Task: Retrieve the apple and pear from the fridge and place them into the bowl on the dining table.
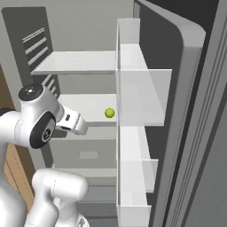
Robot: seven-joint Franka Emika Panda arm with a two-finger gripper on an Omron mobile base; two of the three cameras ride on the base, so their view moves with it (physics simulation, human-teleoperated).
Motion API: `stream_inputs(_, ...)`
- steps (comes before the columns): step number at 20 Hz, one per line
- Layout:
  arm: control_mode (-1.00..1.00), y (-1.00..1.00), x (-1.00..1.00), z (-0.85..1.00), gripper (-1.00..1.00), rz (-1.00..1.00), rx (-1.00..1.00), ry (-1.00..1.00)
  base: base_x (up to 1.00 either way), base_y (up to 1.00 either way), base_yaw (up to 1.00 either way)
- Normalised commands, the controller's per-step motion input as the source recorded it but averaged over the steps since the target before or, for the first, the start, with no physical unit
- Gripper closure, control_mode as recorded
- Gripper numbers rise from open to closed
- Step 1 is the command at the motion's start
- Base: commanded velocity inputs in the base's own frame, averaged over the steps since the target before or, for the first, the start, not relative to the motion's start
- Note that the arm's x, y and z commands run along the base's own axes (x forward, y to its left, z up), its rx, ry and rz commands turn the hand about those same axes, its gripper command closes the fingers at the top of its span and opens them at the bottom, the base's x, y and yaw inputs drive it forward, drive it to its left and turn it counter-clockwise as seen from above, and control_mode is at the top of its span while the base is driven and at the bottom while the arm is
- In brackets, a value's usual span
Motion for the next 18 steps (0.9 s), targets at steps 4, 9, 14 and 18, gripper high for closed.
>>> stream_inputs(4, -1.00, 0.00, 0.10, -0.31, -1.00, 0.00, -0.01, -0.08, 0.00, 0.00, 0.00)
stream_inputs(9, -1.00, 0.00, 0.14, -0.20, -1.00, 0.00, 0.00, -0.08, 0.00, 0.00, 0.00)
stream_inputs(14, -1.00, 0.00, 0.14, -0.02, -1.00, 0.00, 0.00, -0.05, 0.00, 0.00, 0.00)
stream_inputs(18, -1.00, 0.00, 0.13, 0.00, -1.00, 0.00, 0.00, -0.01, 0.00, 0.00, 0.00)
